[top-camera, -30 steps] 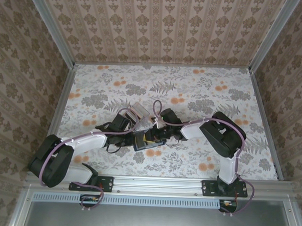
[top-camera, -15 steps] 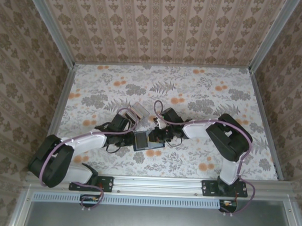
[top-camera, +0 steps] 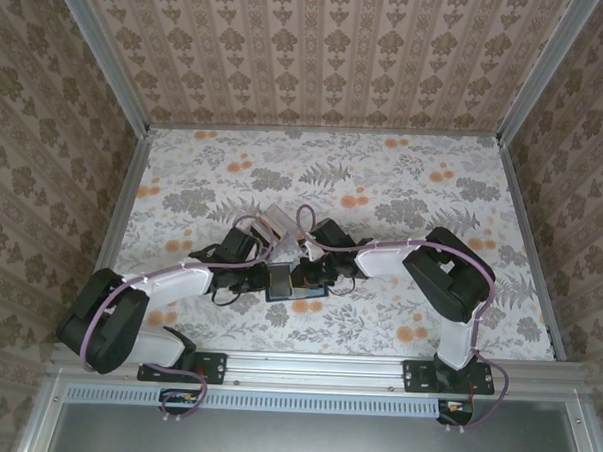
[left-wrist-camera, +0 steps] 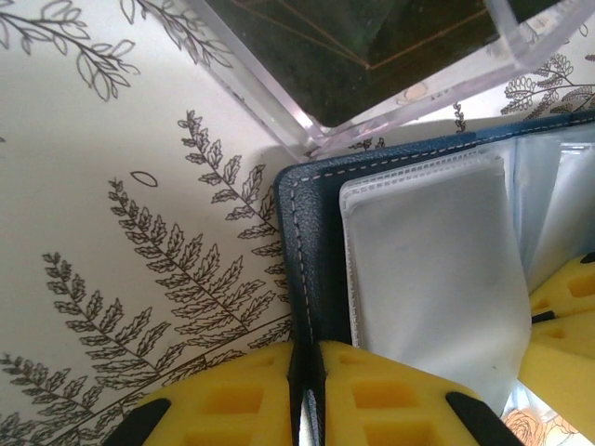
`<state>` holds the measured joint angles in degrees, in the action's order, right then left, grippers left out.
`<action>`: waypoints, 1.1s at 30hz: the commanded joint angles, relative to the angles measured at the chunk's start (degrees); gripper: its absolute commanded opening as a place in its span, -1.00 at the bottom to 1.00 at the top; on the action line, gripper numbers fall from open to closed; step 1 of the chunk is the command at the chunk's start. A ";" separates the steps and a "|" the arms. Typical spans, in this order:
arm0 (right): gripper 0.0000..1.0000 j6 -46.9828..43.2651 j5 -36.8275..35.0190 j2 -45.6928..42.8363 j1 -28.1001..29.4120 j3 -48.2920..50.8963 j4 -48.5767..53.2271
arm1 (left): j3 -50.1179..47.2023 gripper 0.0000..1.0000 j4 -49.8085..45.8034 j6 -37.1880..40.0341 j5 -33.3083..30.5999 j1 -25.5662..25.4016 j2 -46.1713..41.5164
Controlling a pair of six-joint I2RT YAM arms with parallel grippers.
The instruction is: Put the credit cards into the card holder
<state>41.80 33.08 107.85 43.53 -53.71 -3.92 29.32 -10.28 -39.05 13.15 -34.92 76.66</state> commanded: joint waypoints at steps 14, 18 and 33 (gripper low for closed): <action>-0.26 -2.83 -17.45 -15.63 3.29 3.62 17.14 | 0.68 -0.60 -5.76 0.93 -1.17 0.05 -4.55; -0.08 1.19 -25.11 -16.90 5.21 6.32 18.05 | 0.78 -0.51 -4.75 1.00 -0.36 -0.06 -3.49; -0.34 2.49 -24.66 -9.74 5.91 2.02 16.94 | 1.27 -0.41 -4.44 1.14 0.60 -0.33 -3.36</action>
<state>43.77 9.17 96.33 48.97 -50.48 11.99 30.11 -14.76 -38.54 12.60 -34.85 72.90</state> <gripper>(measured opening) 0.338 0.297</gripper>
